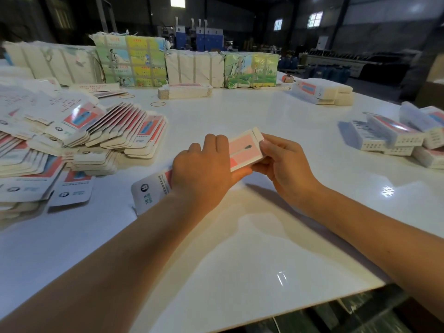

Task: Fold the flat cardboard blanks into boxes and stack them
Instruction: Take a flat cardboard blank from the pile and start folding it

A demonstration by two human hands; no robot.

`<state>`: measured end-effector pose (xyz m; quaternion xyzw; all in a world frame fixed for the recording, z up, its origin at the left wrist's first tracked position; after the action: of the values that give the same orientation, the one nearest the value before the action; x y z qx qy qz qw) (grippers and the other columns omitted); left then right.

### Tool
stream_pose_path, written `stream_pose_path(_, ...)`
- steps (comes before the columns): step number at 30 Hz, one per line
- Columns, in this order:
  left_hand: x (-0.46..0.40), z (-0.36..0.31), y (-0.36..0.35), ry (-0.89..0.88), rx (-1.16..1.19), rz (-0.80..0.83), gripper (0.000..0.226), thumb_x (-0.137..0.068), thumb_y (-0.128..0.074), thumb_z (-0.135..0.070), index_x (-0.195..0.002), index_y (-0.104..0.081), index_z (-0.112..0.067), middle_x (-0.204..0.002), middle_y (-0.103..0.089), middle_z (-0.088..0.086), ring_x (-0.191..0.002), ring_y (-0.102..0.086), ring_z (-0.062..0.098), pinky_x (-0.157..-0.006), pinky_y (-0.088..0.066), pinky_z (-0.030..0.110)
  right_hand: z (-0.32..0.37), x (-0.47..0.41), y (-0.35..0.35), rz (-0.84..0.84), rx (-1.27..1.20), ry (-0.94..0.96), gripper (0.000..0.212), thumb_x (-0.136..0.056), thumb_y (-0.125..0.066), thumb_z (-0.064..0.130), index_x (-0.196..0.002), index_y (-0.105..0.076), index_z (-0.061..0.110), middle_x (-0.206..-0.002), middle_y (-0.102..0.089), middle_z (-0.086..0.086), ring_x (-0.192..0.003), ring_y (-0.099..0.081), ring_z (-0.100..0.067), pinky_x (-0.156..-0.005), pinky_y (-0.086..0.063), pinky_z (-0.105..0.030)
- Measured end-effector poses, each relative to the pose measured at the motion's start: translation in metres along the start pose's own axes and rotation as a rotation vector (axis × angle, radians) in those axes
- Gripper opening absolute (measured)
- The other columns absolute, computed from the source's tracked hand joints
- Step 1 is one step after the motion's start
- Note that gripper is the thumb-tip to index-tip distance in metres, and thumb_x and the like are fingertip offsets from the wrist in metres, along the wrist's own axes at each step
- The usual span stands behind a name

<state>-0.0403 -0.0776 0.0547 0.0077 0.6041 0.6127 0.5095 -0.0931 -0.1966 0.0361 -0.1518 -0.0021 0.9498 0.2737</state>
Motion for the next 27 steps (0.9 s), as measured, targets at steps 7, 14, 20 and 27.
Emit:
stream_pose_path(7,0.000,-0.001,-0.002,-0.017,0.015,0.019,0.070,-0.081,-0.021,-0.077,-0.111,-0.034,-0.016,-0.088,-0.029,0.000,-0.076,-0.047,0.016,-0.059,-0.029,0.028,-0.006,-0.004,0.005,-0.055,-0.003,-0.022,0.044,-0.097,-0.033,-0.003,-0.131,-0.055,0.015,-0.106,-0.068,-0.003,-0.090,-0.069,-0.018,-0.072,-0.058,-0.029)
stream_pose_path(14,0.001,-0.009,0.004,-0.035,-0.048,-0.060,0.069,-0.081,-0.019,-0.077,-0.108,-0.041,-0.018,-0.084,-0.037,-0.002,-0.073,-0.053,0.012,-0.057,-0.031,0.025,0.013,0.010,-0.007,-0.035,0.350,0.213,0.024,-0.088,-0.035,0.013,-0.087,-0.059,0.016,-0.071,-0.056,0.011,-0.076,-0.053,-0.007,-0.074,-0.053,-0.035)
stream_pose_path(20,0.001,-0.009,-0.005,-0.021,0.027,-0.010,0.065,-0.088,-0.013,-0.070,-0.113,-0.031,-0.013,-0.090,-0.030,0.002,-0.083,-0.054,0.020,-0.061,-0.031,0.029,0.014,0.017,-0.017,-0.024,0.587,0.302,0.016,-0.094,-0.041,0.007,-0.105,-0.052,0.007,-0.073,-0.055,-0.003,-0.063,-0.045,-0.014,-0.059,-0.038,-0.026)
stream_pose_path(27,0.001,-0.007,0.000,-0.018,-0.017,-0.024,0.065,-0.088,-0.011,-0.069,-0.114,-0.034,-0.014,-0.088,-0.030,0.001,-0.081,-0.055,0.018,-0.060,-0.031,0.028,0.012,0.014,-0.019,0.034,0.577,0.243,0.012,-0.092,-0.045,0.006,-0.102,-0.052,0.007,-0.074,-0.053,0.003,-0.065,-0.042,-0.004,-0.057,-0.036,-0.019)
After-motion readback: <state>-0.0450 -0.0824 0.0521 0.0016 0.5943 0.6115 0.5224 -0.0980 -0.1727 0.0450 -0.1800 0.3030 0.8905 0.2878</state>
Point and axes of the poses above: each hand's wrist, its own x-axis away from the middle knuckle, its own y-axis out of the back of the hand, z = x × y, the point moved 8 cm from there along -x, towards the middle knuckle
